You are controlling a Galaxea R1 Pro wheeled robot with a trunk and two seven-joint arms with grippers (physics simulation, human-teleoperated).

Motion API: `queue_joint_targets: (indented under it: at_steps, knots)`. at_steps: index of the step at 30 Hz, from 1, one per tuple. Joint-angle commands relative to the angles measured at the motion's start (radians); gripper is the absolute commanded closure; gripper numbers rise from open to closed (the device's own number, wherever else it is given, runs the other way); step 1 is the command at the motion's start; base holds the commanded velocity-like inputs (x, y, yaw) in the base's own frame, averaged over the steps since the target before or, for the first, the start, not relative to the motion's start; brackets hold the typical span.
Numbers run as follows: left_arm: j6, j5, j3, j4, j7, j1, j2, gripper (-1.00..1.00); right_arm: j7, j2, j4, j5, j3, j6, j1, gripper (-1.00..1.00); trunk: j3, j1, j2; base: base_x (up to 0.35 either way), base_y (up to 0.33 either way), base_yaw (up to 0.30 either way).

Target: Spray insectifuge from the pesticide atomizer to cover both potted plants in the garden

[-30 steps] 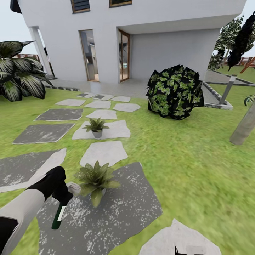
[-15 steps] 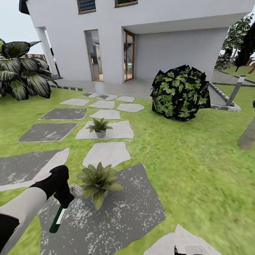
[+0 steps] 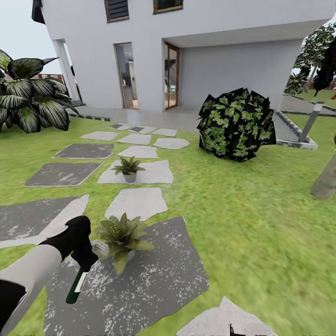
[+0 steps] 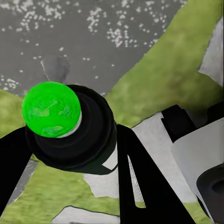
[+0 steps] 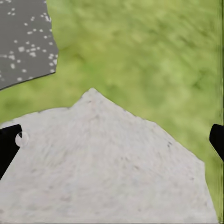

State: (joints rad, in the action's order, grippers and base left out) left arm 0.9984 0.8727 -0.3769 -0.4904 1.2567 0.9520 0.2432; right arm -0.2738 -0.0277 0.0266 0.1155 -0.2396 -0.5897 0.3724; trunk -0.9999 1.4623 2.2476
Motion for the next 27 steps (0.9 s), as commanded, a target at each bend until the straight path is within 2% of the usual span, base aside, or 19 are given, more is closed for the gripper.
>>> queue_joint_targets:
  at_steps: [1,5,14,17,27]
  knots:
    - [0.008,0.008,-0.004,-0.002,0.01,0.001,0.001,1.0,-0.001,0.0,0.0,0.01,-0.009,-0.002,0.0,-1.0,-0.001,0.0,0.0,-0.095,-0.272,0.0]
    - [0.008,0.008,-0.003,-0.001,0.01,-0.001,0.001,1.0,-0.001,0.0,0.0,0.01,-0.009,-0.002,0.0,-1.0,-0.001,0.0,0.0,-0.102,-0.272,0.097]
    - [0.008,0.008,-0.004,0.001,0.009,-0.001,0.001,1.0,-0.001,0.0,0.0,0.01,-0.01,-0.002,0.0,-1.0,-0.001,0.0,0.0,-0.075,-0.221,0.265]
    - [0.008,0.008,-0.004,0.001,0.009,-0.002,0.001,1.0,-0.001,0.0,0.0,0.01,-0.01,-0.002,0.0,-1.0,-0.001,0.0,0.0,0.118,-0.22,0.188]
    - [0.008,0.008,-0.005,0.001,0.006,-0.011,0.001,1.0,-0.001,0.0,0.0,0.01,-0.009,-0.002,0.0,-1.0,-0.001,0.0,0.0,0.19,-0.23,0.012]
